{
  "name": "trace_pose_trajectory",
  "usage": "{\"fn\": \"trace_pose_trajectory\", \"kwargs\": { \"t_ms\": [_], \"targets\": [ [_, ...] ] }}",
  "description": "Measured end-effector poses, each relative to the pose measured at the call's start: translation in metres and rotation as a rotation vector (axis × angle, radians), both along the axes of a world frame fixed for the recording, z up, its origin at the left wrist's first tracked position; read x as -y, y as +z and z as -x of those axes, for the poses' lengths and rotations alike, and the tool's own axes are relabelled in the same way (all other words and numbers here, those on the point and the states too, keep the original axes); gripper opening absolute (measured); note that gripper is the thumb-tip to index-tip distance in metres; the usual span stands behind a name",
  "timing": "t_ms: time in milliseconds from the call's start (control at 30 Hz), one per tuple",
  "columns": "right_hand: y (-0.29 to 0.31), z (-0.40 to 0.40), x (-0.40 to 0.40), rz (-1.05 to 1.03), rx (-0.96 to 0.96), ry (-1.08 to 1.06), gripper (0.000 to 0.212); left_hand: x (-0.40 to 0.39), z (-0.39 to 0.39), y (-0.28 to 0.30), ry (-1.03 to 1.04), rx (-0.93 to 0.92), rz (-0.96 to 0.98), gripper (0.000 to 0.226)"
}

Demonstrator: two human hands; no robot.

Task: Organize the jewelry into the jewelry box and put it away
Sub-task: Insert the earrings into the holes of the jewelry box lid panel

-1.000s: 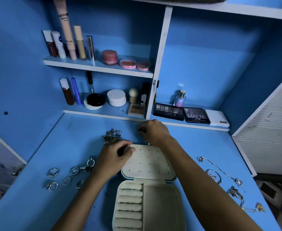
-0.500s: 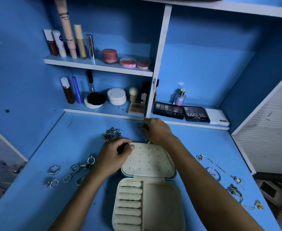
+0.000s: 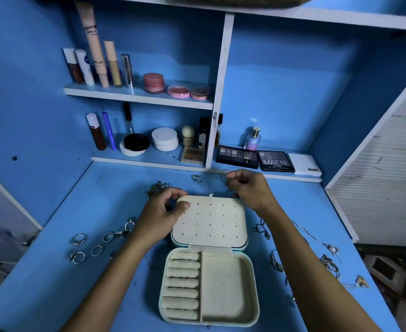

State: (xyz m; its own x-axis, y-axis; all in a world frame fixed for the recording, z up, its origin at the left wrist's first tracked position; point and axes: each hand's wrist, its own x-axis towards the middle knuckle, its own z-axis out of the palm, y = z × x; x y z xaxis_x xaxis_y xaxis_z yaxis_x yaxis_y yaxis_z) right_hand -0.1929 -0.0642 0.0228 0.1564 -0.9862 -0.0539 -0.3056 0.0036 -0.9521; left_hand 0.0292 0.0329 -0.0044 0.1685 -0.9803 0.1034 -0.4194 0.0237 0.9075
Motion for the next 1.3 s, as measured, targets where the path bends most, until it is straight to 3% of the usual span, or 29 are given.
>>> {"fn": "trace_pose_trajectory", "kwargs": {
  "t_ms": [167, 400, 633, 867, 1300],
  "targets": [
    [0.002, 0.014, -0.011, 0.005, 0.130, -0.025, 0.018, -0.012, 0.000, 0.010, -0.035, -0.108, 0.071, 0.023],
    [0.012, 0.014, -0.034, 0.052, 0.178, -0.007, 0.010, -0.045, 0.005, 0.024, -0.033, -0.100, 0.217, 0.022],
    [0.021, 0.006, -0.059, 0.032, 0.249, 0.011, 0.010, -0.087, 0.009, 0.014, -0.017, 0.060, 0.445, 0.022],
    [0.025, 0.003, -0.083, 0.056, 0.170, 0.087, 0.012, -0.111, 0.007, -0.003, -0.025, 0.212, 0.647, 0.012],
    [0.025, -0.007, -0.115, -0.018, 0.137, 0.294, 0.010, -0.130, 0.009, -0.024, -0.034, 0.284, 0.723, 0.017]
  ]
}}
